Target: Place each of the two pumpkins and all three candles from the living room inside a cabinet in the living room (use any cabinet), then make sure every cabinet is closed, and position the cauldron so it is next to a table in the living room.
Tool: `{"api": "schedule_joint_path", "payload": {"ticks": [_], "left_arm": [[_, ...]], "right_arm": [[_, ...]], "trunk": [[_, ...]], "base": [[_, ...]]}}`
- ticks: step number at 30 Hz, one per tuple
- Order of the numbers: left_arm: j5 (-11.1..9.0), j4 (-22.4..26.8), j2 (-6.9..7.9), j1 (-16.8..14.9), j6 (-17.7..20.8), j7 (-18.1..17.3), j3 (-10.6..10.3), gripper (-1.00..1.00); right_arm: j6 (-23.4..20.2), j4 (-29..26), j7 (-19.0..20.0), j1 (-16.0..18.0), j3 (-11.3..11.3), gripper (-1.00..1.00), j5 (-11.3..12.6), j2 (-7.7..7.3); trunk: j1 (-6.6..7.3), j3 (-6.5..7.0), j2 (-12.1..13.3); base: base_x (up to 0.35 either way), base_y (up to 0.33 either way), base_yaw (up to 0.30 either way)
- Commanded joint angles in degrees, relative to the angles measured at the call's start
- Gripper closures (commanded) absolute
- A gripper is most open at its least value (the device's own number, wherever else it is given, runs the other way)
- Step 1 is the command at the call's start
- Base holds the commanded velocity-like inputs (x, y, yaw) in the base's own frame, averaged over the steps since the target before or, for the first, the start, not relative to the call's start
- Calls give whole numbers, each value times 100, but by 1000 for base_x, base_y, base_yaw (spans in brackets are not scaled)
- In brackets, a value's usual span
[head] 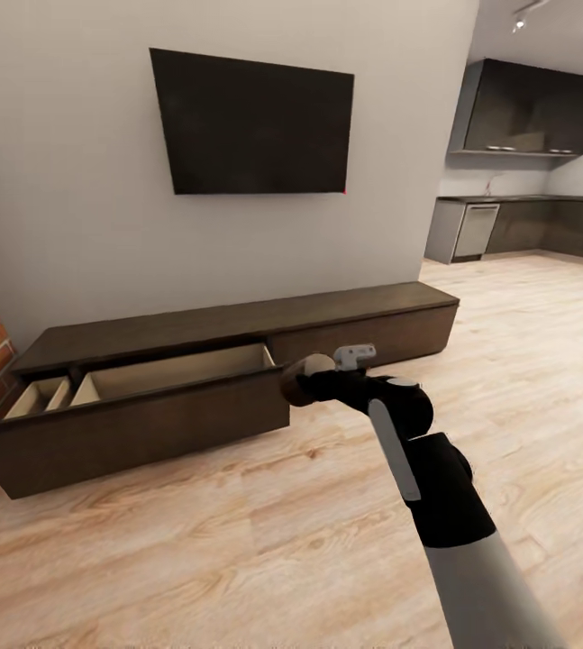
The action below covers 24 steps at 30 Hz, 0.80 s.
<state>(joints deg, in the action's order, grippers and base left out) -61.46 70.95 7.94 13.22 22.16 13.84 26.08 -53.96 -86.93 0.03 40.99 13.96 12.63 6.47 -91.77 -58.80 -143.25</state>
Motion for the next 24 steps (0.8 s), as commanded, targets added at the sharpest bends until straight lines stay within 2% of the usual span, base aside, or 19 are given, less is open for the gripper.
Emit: {"api": "schedule_joint_path", "payload": {"ticks": [1,6,10,13,16,18,24], "left_arm": [[-40,-7,-4,-1,13,38,-2,-100],[-1,-35,-16,-4,8,44,-6,-100],[2,-37,-20,-4,7,48,-6,-100],[0,-39,-20,-4,7,40,-5,-100],[1,-49,-19,-4,7,-84,-3,-100],[14,-53,-20,-4,7,-255,-11,-100],[20,-63,-15,-4,-93,-350,-15,-100]], "right_arm": [[-35,62,3,20,-13,100,41,6],[-52,237,3,37,-7,100,42,91],[-53,174,4,14,-1,100,44,100],[-55,139,-1,10,8,100,44,111],[-83,190,-7,22,2,100,41,246],[-126,227,-10,29,-4,100,41,307],[-152,267,-12,32,-51,100,38,322]], "trunk": [[2,-10,-3],[29,41,36],[117,109,196],[117,109,196],[117,109,196],[117,109,196],[117,98,196]], "base": [[-74,130,25],[-78,122,8],[-92,113,1],[-93,115,0],[-22,201,15],[100,274,172],[178,292,247]]}}
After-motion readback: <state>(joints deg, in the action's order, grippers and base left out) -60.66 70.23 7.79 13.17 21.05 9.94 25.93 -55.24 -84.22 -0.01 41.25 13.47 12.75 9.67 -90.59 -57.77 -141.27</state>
